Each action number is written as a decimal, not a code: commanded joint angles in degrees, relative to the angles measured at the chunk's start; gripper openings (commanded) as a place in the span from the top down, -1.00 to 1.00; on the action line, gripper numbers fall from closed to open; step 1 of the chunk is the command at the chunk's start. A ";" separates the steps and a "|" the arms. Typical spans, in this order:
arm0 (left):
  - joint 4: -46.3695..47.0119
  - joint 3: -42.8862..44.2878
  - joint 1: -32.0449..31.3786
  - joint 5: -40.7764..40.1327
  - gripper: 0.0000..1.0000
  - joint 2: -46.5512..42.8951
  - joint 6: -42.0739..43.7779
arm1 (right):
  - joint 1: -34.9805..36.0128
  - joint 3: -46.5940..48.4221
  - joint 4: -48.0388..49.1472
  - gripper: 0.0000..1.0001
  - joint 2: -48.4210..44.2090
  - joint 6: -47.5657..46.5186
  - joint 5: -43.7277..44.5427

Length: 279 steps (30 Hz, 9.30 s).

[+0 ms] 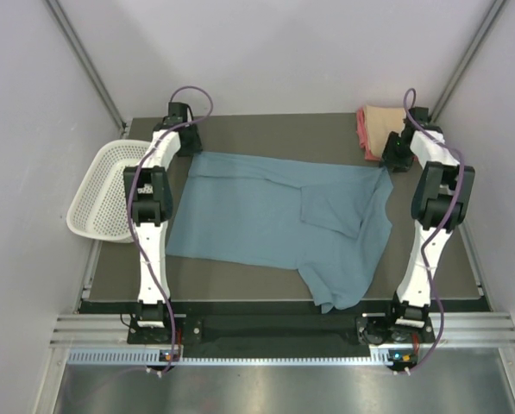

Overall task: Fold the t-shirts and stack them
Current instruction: Fold the tshirt

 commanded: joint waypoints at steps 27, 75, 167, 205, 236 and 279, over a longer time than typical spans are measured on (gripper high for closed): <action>-5.29 -55.18 -24.18 5.47 -0.37 -56.38 -16.84 | 38.76 -52.99 -6.18 -0.36 -54.39 6.78 -13.04; -15.04 -59.53 -12.94 8.28 -0.34 -64.32 -15.71 | 45.68 -55.36 -10.83 0.03 -62.03 22.83 -4.25; -18.47 -72.62 6.84 -5.68 -0.21 -60.10 -32.22 | 24.05 -79.91 -5.29 1.00 -72.34 33.24 5.24; -13.63 -74.83 8.33 -11.84 1.00 -59.83 -29.60 | 22.72 -73.94 -13.99 1.00 -76.91 26.91 3.65; -16.44 -34.60 2.27 -8.15 1.00 -35.69 -21.77 | 10.59 -37.99 -9.96 1.00 -45.98 8.54 0.59; -23.92 -6.62 1.65 -5.16 1.00 -10.26 -17.90 | 7.43 -22.26 -7.67 1.00 -26.29 9.51 -2.14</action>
